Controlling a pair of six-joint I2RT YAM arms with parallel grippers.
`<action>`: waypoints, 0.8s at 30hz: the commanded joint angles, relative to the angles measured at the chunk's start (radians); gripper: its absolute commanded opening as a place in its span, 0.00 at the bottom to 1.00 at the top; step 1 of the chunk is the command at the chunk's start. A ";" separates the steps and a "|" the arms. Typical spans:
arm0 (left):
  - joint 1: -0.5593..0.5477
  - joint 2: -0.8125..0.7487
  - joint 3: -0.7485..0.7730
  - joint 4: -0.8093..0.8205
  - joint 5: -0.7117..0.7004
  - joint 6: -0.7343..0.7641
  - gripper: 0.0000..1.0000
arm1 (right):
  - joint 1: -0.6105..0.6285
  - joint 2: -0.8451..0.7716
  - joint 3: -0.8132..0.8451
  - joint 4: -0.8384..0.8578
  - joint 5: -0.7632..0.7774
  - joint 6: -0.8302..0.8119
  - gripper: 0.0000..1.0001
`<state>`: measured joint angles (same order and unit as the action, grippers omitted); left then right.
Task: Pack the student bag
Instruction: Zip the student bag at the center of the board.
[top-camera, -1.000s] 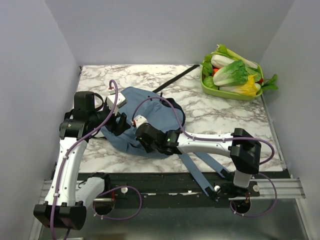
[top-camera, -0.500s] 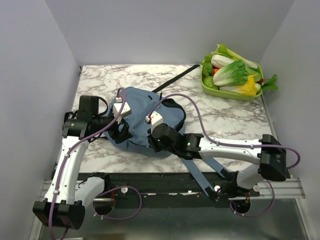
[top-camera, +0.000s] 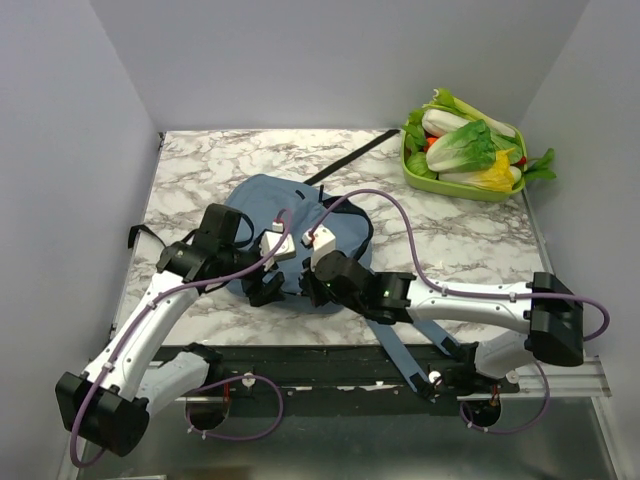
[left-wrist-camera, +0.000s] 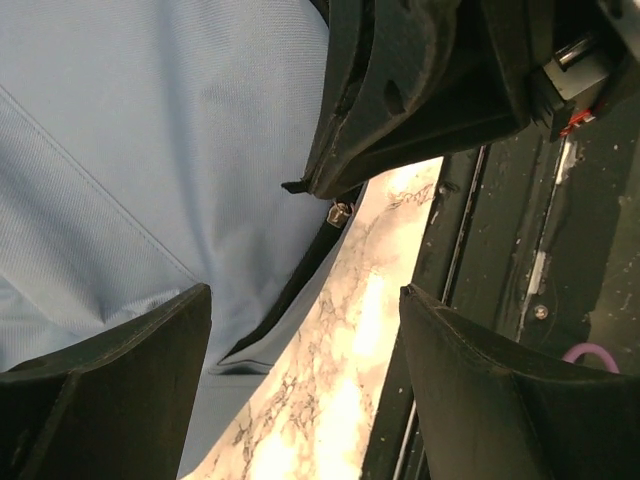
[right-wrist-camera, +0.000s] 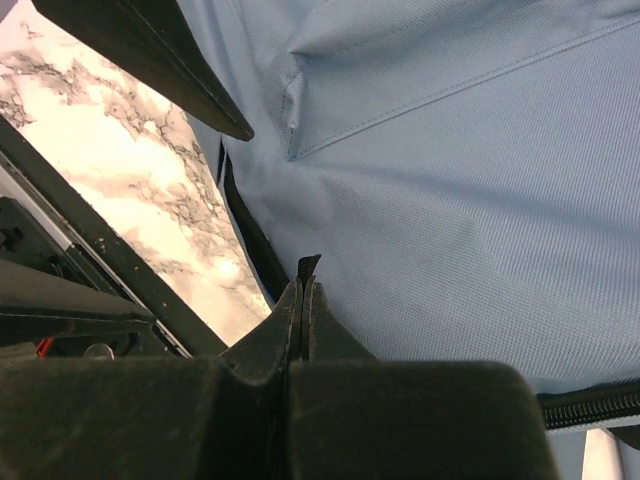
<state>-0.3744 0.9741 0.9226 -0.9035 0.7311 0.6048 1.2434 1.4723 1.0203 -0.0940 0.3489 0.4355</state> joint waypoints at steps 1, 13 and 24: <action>-0.047 0.014 -0.021 0.066 -0.061 0.032 0.83 | -0.013 -0.043 -0.035 0.046 0.047 0.040 0.01; -0.135 0.075 -0.065 0.135 -0.102 0.144 0.82 | -0.064 -0.067 -0.089 0.060 0.013 0.098 0.01; -0.210 0.100 -0.128 0.189 -0.125 0.190 0.65 | -0.114 -0.078 -0.117 0.085 -0.053 0.154 0.01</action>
<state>-0.5671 1.0622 0.8154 -0.7502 0.6216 0.7433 1.1530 1.4254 0.9253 -0.0452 0.3065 0.5537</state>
